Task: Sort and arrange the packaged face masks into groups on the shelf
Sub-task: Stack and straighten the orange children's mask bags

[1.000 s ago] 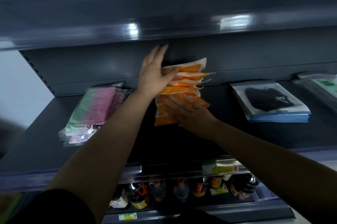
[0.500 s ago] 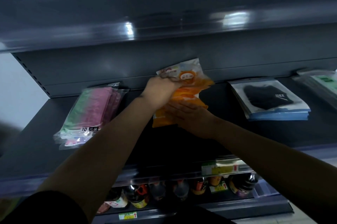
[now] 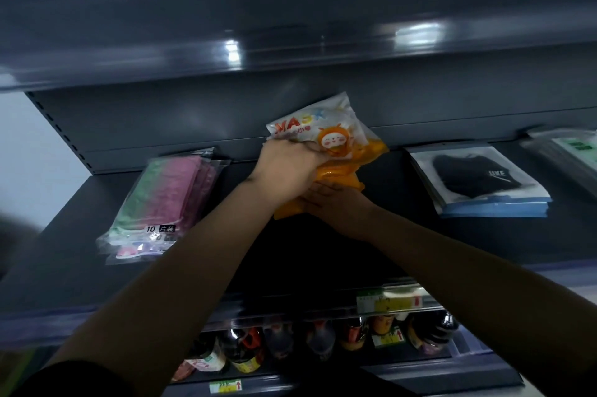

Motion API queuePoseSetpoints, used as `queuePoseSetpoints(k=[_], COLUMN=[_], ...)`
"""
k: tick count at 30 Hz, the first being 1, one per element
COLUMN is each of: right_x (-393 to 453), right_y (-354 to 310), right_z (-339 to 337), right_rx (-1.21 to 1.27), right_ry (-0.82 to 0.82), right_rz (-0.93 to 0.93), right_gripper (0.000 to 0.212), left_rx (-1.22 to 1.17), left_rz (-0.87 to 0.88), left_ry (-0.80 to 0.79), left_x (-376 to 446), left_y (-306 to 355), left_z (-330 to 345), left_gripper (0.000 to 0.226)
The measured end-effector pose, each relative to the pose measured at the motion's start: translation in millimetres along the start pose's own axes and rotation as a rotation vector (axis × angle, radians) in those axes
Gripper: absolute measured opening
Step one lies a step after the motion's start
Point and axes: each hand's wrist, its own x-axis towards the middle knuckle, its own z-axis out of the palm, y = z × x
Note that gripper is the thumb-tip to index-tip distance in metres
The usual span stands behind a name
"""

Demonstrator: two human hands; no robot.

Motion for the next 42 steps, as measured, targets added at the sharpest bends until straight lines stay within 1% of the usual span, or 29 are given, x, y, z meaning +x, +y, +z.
queuePoseSetpoints(k=[2, 3, 5, 6, 8, 10, 11, 13, 14, 15, 16, 17, 18, 19, 20, 21, 22, 23, 24, 25, 27, 28, 30, 32, 34, 36, 38, 40, 42], right_x=[2.2, 1.6, -5.5, -11.9, -25.8, -36.8, -40.6, -44.7, -44.4, -42.1, -37.8, -33.0, -27.4, -21.9, -18.5, -16.3, -15.0, -13.0, -11.6, -9.0, -6.2, -5.4, -3.2, -0.5, -1.3, -4.0, -7.0, -8.4, -9.0], right_y=[-0.3, 0.4, 0.9, 0.8, -1.6, 2.3, 8.1, 25.7, 35.5, 44.1, 53.9, 63.1, 70.4, 77.6, 81.3, 82.9, 84.4, 86.0, 84.2, 81.3, 74.4, 70.0, 60.5, 52.9, 50.2, 50.6, 52.4, 53.3, 50.0], right_z=[-2.0, -1.4, 1.7, 7.6, 0.8, -17.0, -28.9, -45.3, -49.5, -55.1, -55.7, -55.2, -53.1, -47.2, -43.5, -38.5, -31.9, -23.1, -21.1, -21.3, -22.7, -22.7, -16.8, -16.0, -13.7, -14.9, -17.9, -19.1, -19.6], right_rx=[-0.053, -0.073, -0.050, -0.047, -0.067, 0.020, 0.082, 0.222, 0.363, 0.592, 0.841, 1.104, 1.332, 1.527, 1.652, 1.725, 1.773, 1.778, 1.751, 1.748, 1.823, 1.860, 1.922, 1.967, 1.952, 1.939, 1.942, 1.934, 1.959], right_ry=[-0.028, -0.034, -0.003, 0.090, 0.305, 0.522, 0.605, 0.723, 0.762, 0.779, 0.774, 0.726, 0.620, 0.472, 0.316, 0.193, 0.123, 0.106, 0.076, 0.093, 0.103, 0.084, 0.072, 0.133, 0.181, 0.185, 0.164, 0.169, 0.150], right_rz=[0.013, 0.012, -0.029, -0.057, -0.115, -0.044, 0.048, 0.336, 0.540, 0.749, 0.942, 1.097, 1.217, 1.283, 1.315, 1.324, 1.317, 1.336, 1.371, 1.391, 1.349, 1.341, 1.323, 1.292, 1.299, 1.259, 1.233, 1.238, 1.223], right_gripper=[0.045, 0.042, 0.051, 0.049, 0.022, 0.039, 0.039, 0.024, 0.021, 0.020, 0.017, 0.012, 0.016, 0.033, 0.051, 0.063, 0.067, 0.069, 0.070, 0.065, 0.036, 0.029, 0.026, 0.022, 0.035, 0.056, 0.069, 0.066, 0.053], left_rx=[-0.065, -0.122, -0.263, -0.347, -0.536, -0.751, -0.832, -0.932, -0.970, -1.014, -1.049, -1.047, -1.031, -1.006, -1.005, -1.032, -1.095, -1.185, -1.283, -1.377, -1.501, -1.541, -1.635, -1.715, -1.757, -1.797, -1.815, -1.813, -1.816], left_rz=[-0.056, -0.082, -0.165, -0.201, -0.256, -0.349, -0.395, -0.461, -0.480, -0.504, -0.529, -0.581, -0.635, -0.714, -0.798, -0.888, -0.969, -1.052, -1.120, -1.184, -1.248, -1.226, -1.151, -1.086, -1.051, -1.031, -1.033, -1.028, -1.003], left_ry=[0.033, -0.016, -0.134, -0.132, -0.071, -0.004, 0.026, 0.052, 0.054, 0.046, 0.057, 0.076, 0.086, 0.060, 0.011, -0.052, -0.108, -0.160, -0.197, -0.215, -0.204, -0.169, -0.046, 0.052, 0.081, 0.061, 0.072, 0.088, 0.091], left_x=[-2.3, -3.9, -7.1, -8.6, -9.6, -8.5, -8.2, -6.3, -5.7, -5.7, -5.8, -5.3, -3.8, -3.4, -3.1, -3.1, -2.6, -2.7, -2.9, -4.0, -5.5, -6.7, -12.5, -21.1, -31.3, -41.4, -47.7, -49.3, -49.9], left_y=[-1.0, -1.5, -5.7, -7.3, -10.4, -14.7, -15.5, -16.0, -15.7, -15.2, -14.4, -15.0, -16.1, -17.4, -18.6, -19.2, -20.3, -21.1, -20.5, -18.7, -14.9, -11.4, -3.7, 3.9, 7.2, 6.4, 7.0, 8.9, 9.7], left_z=[3.6, 4.8, 11.1, 13.3, 18.4, 25.0, 27.4, 30.0, 32.4, 35.4, 37.5, 39.8, 40.8, 42.4, 45.1, 45.6, 47.2, 46.8, 44.7, 43.0, 41.8, 42.9, 45.7, 46.4, 46.9, 50.9, 50.5, 48.4, 46.2], left_gripper=[0.036, 0.035, 0.042, 0.051, 0.062, 0.057, 0.049, 0.031, 0.030, 0.032, 0.032, 0.034, 0.043, 0.057, 0.072, 0.090, 0.112, 0.131, 0.142, 0.145, 0.132, 0.121, 0.105, 0.090, 0.073, 0.069, 0.062, 0.053, 0.050])
